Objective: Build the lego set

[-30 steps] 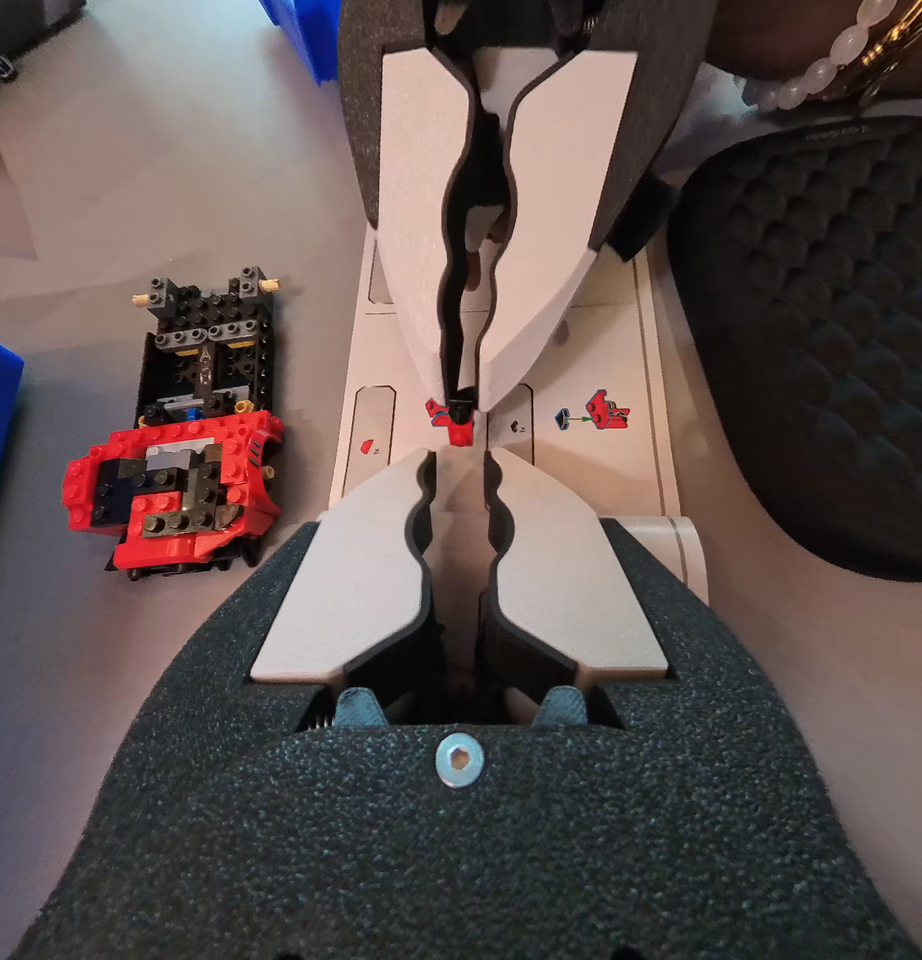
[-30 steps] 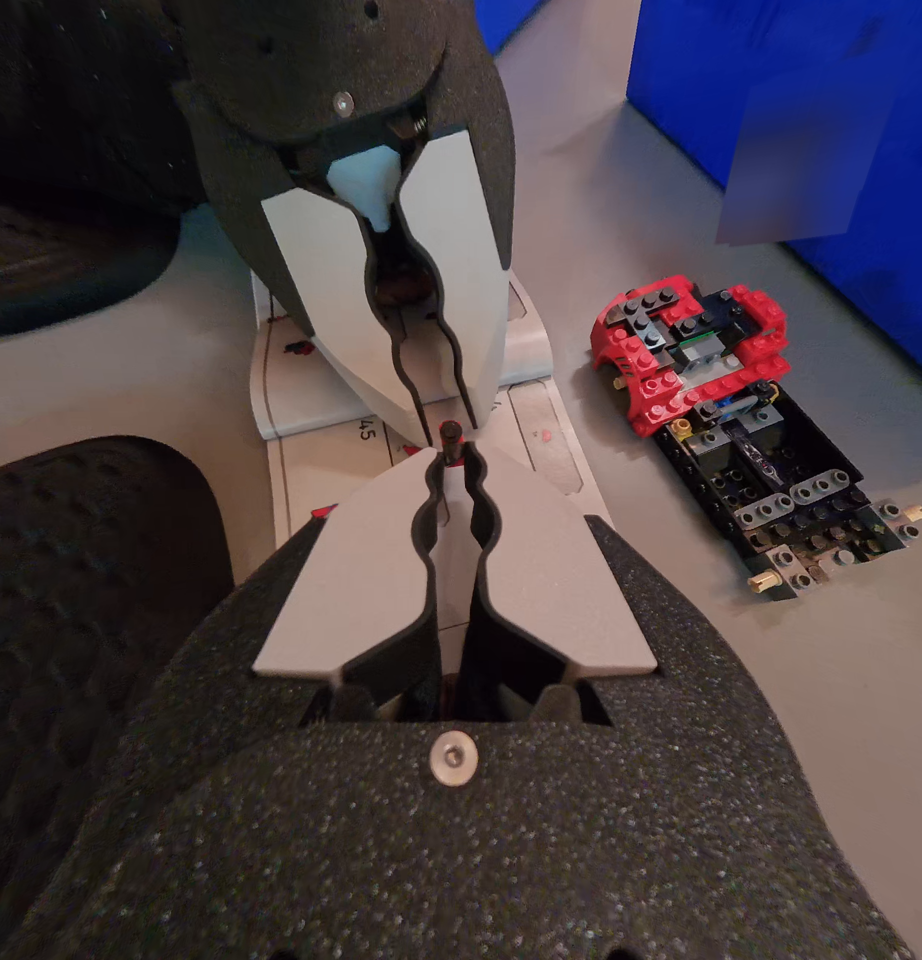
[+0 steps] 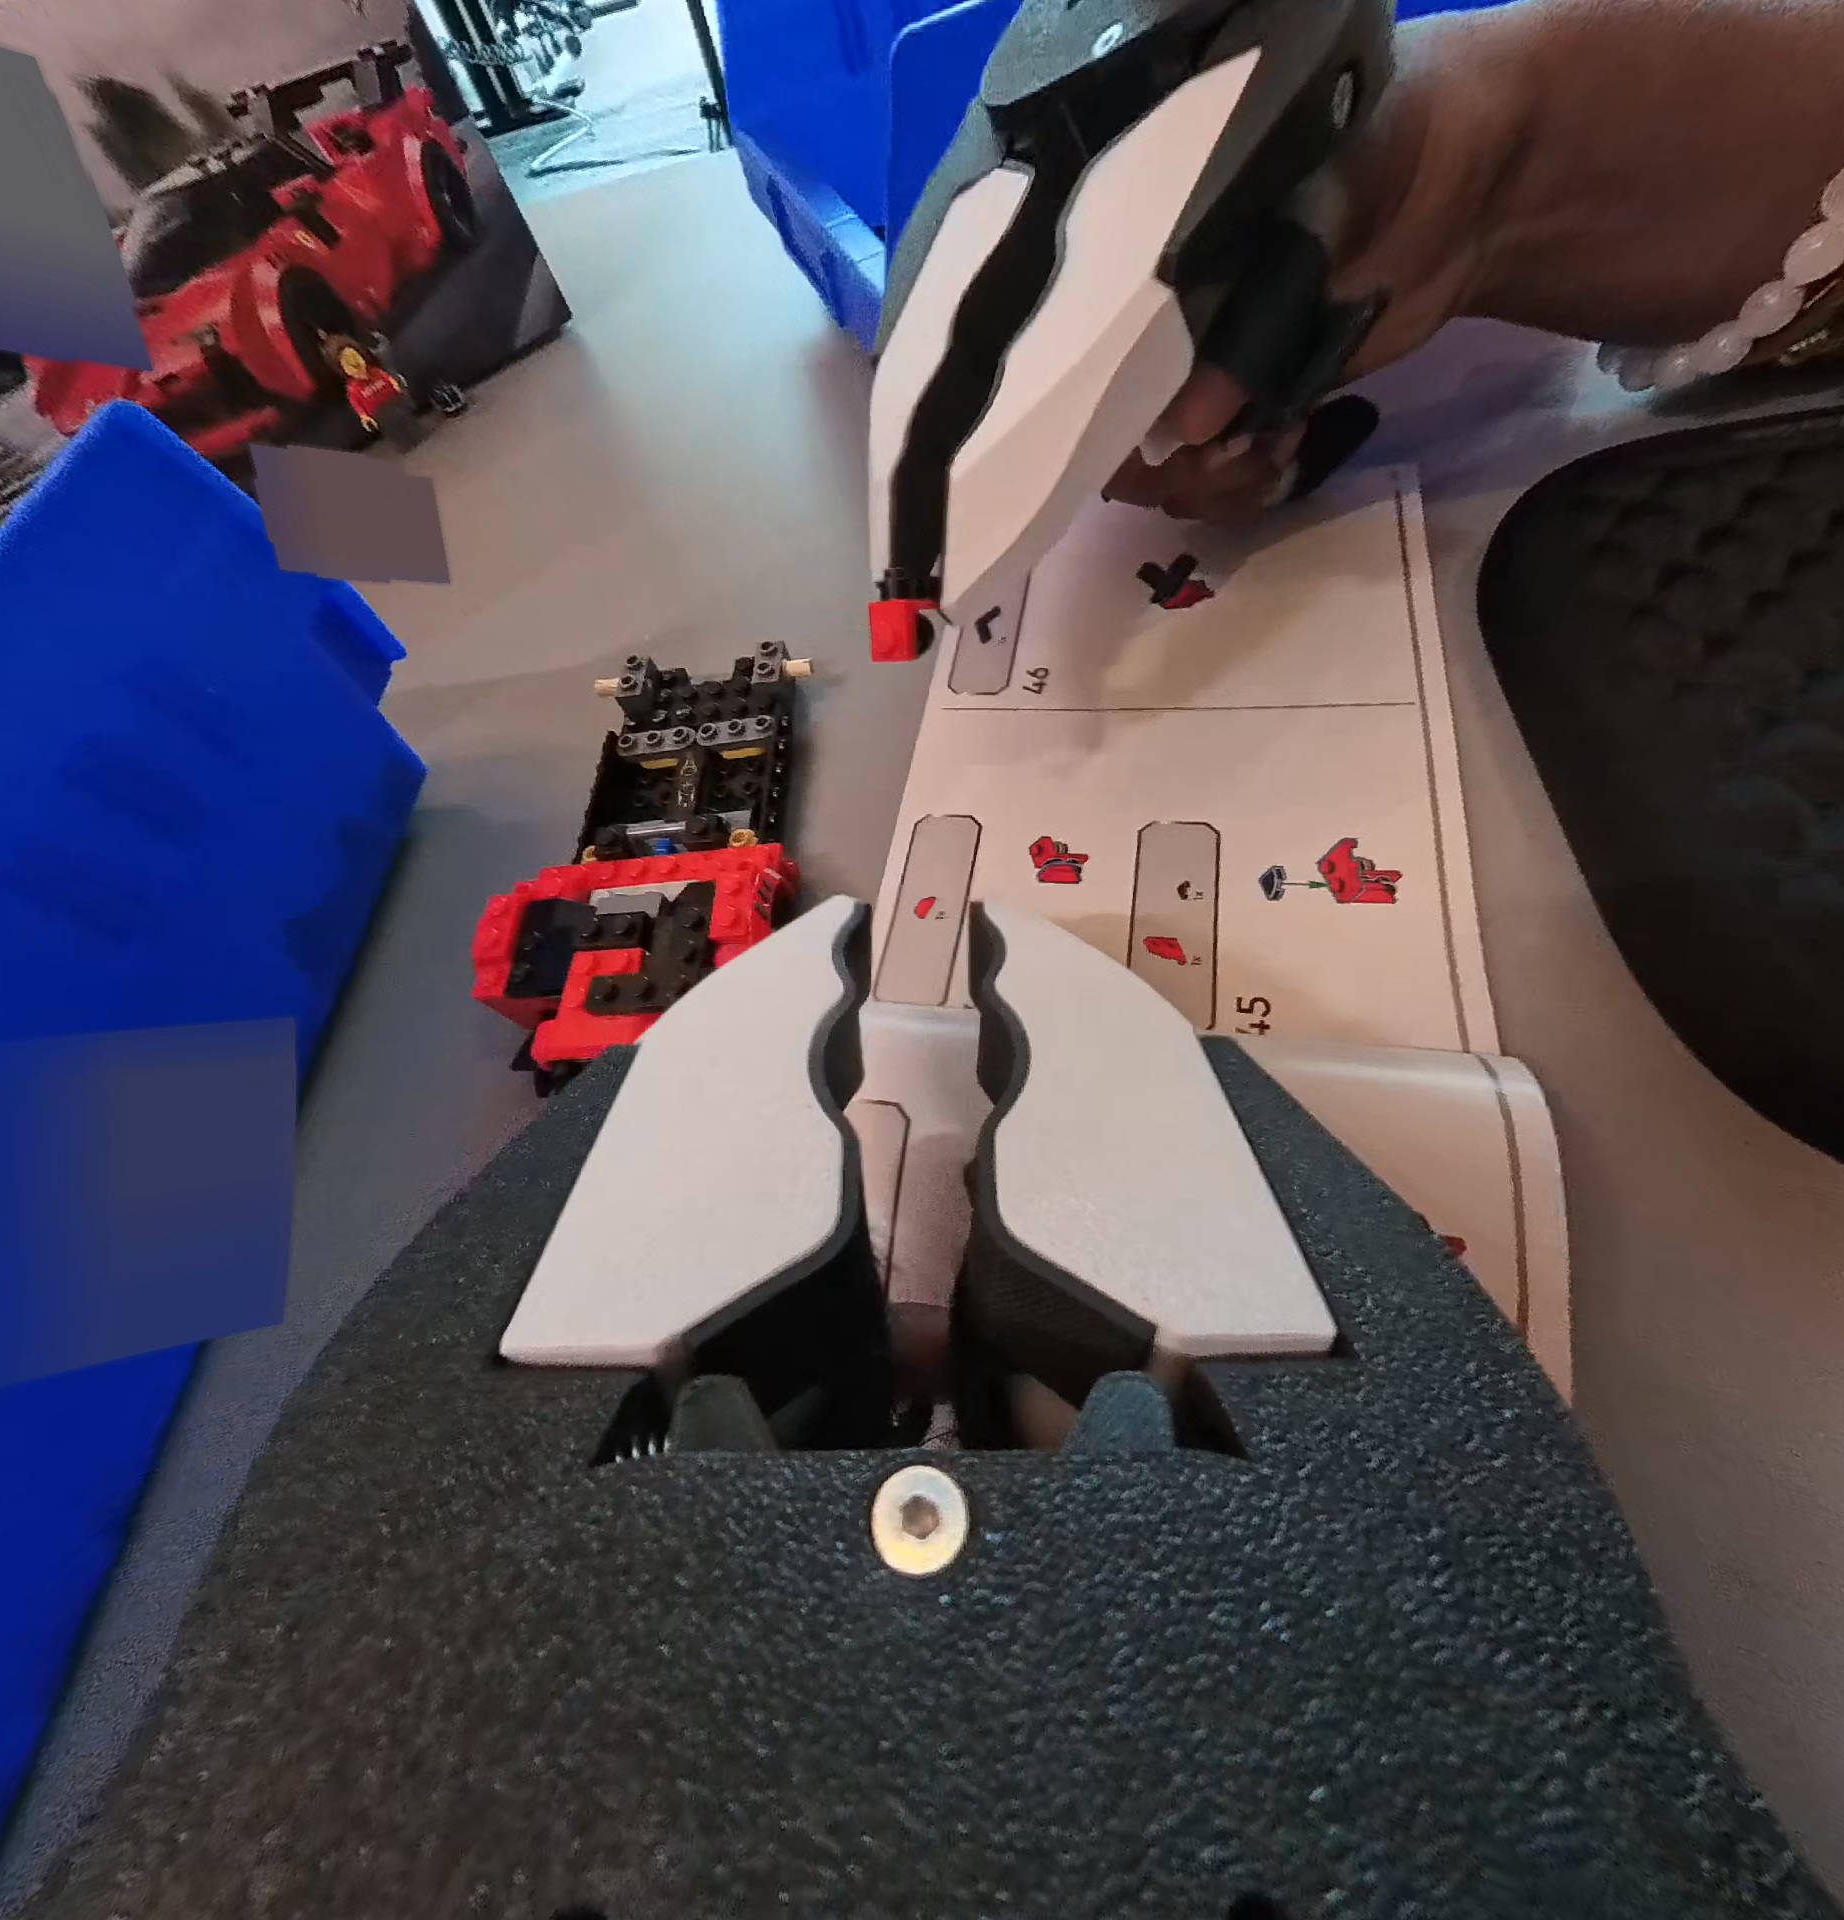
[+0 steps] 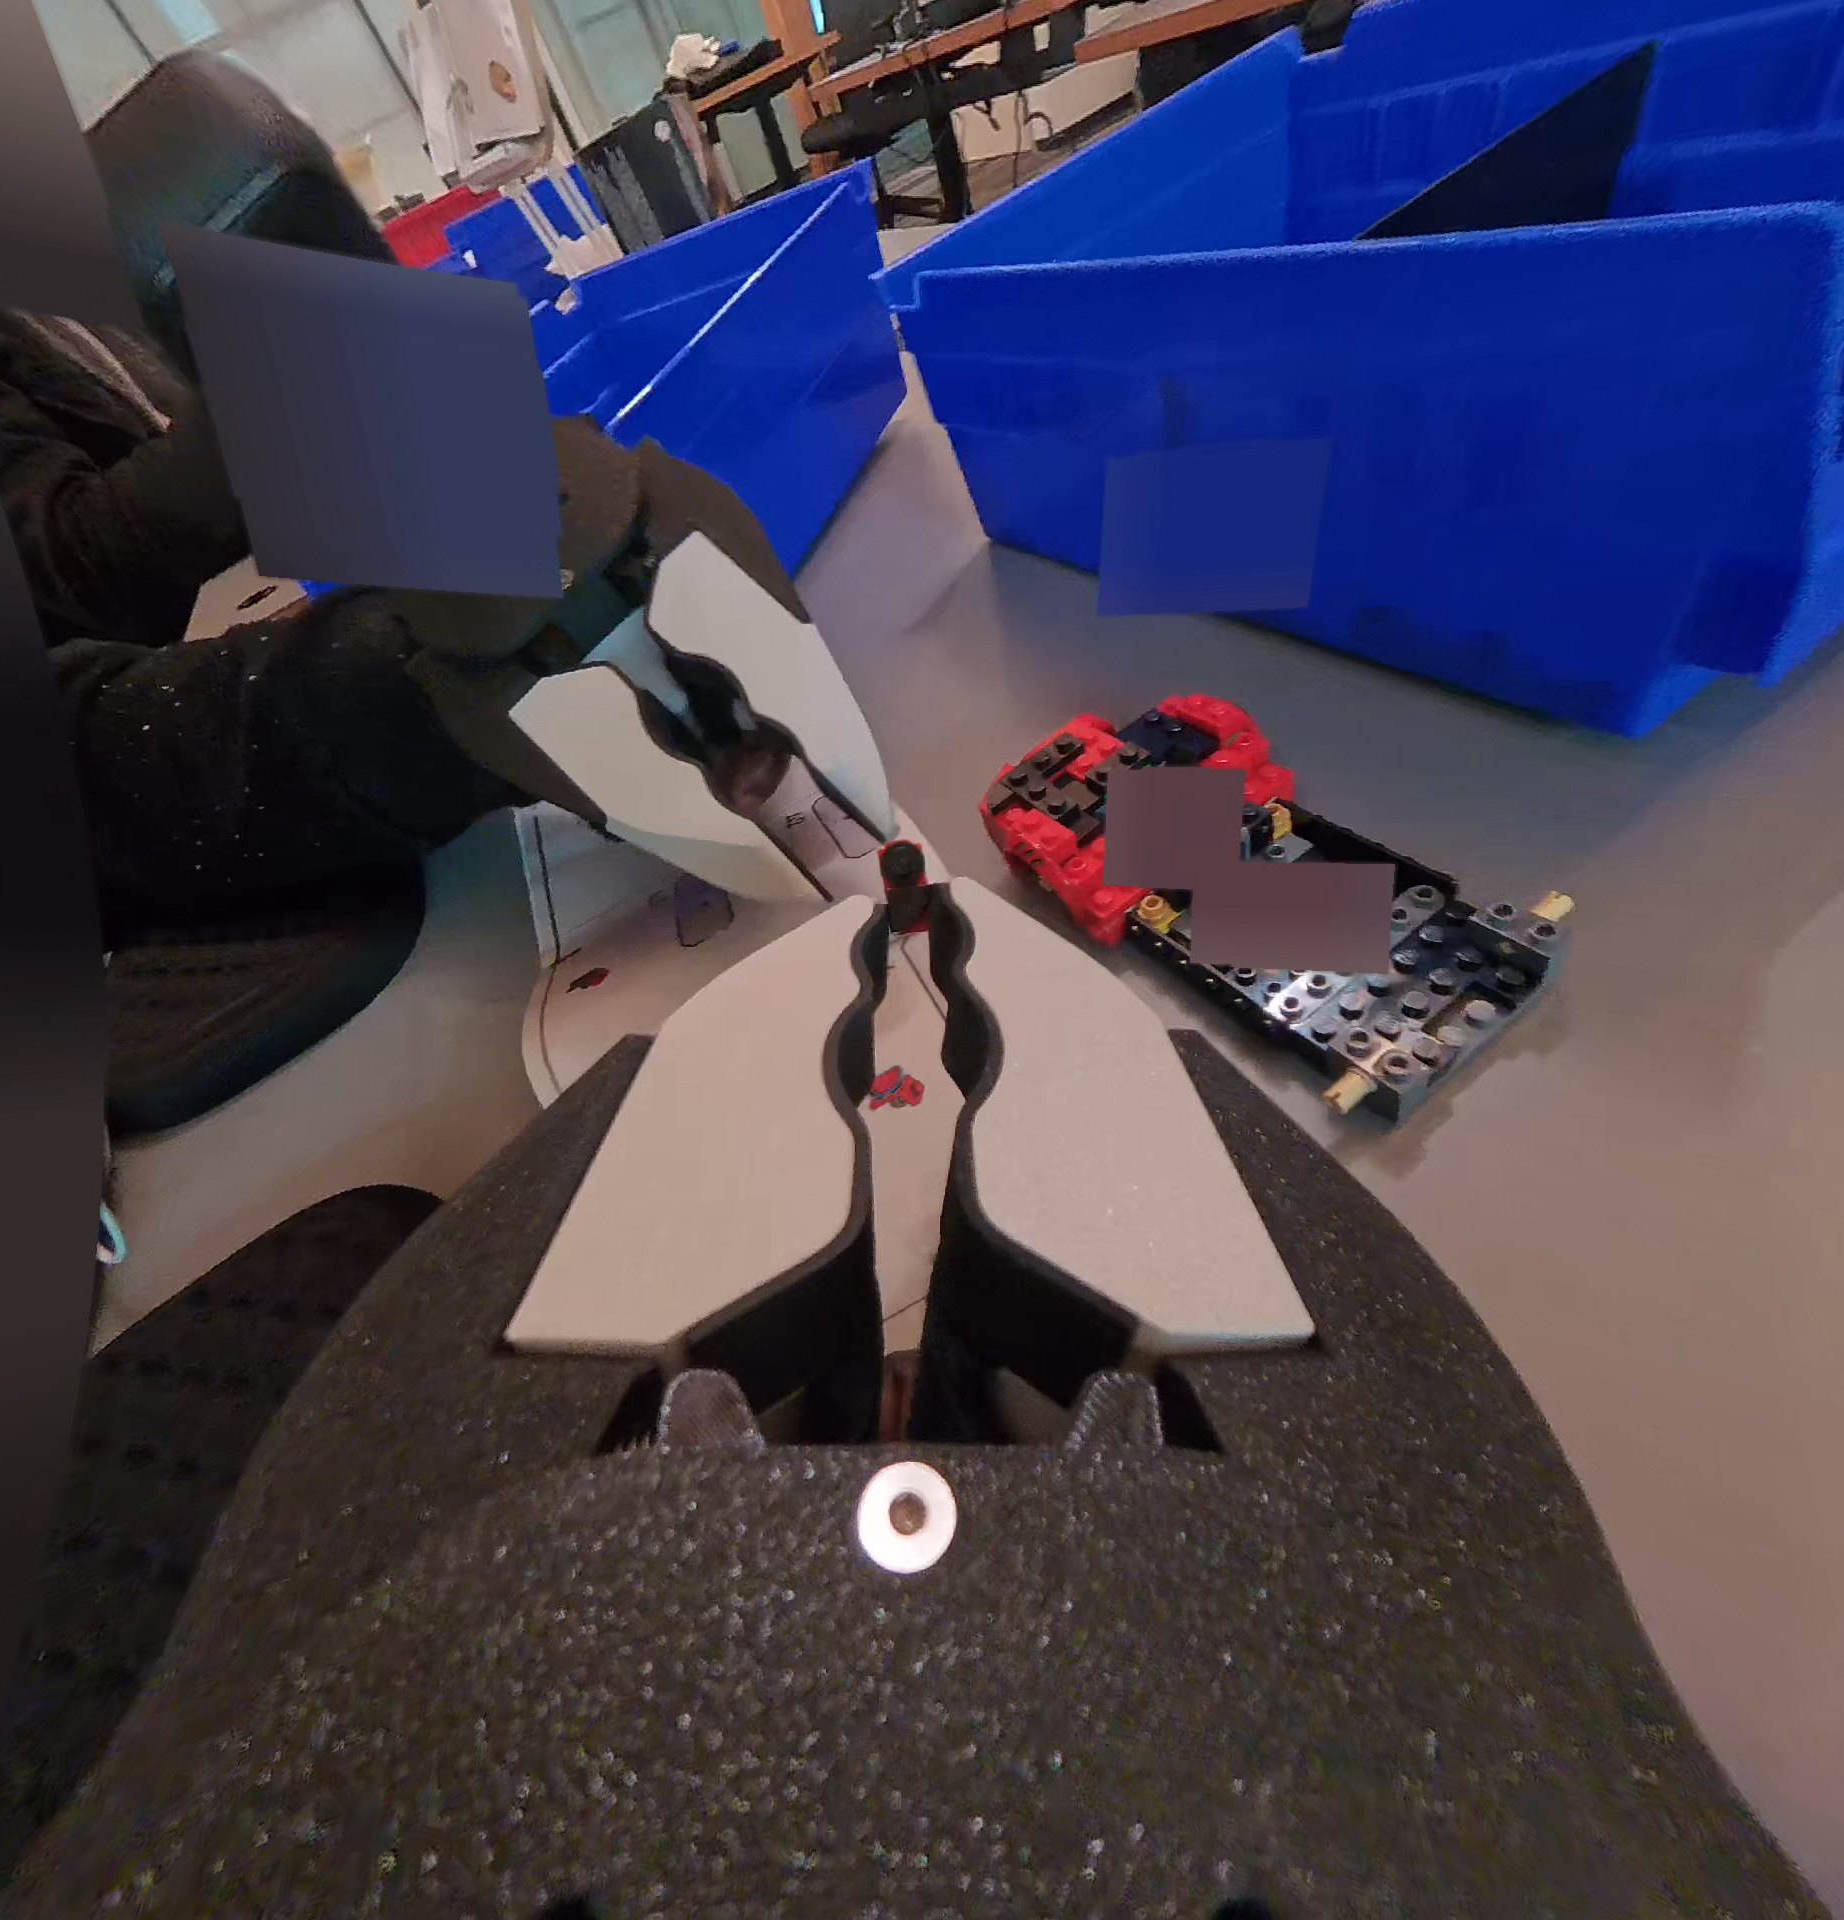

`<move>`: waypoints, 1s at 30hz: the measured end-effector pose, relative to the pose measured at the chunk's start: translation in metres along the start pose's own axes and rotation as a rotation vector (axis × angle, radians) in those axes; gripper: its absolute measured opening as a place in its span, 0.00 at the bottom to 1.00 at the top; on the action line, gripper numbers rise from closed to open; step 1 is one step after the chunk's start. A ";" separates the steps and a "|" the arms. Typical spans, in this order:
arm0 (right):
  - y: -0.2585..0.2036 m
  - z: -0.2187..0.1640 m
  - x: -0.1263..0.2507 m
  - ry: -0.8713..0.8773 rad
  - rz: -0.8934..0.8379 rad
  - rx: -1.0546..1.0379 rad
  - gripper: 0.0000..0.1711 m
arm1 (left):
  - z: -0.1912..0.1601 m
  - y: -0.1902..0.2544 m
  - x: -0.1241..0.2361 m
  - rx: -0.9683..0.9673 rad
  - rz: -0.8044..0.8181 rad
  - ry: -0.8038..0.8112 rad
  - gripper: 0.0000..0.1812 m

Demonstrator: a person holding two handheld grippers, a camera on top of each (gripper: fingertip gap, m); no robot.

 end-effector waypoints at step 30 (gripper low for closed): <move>0.004 -0.032 -0.010 -0.470 -0.261 0.148 0.08 | -0.011 0.024 -0.014 -0.109 -0.171 -0.186 0.07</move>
Point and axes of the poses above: each gripper's, where its closed fingertips meet, x back along the fingers, z out of its top, y = z × x across the jaws, the point moved 6 cm from there along x, back along the fingers, and after that the axes turned 12 degrees about -y, right-handed, at the moved point
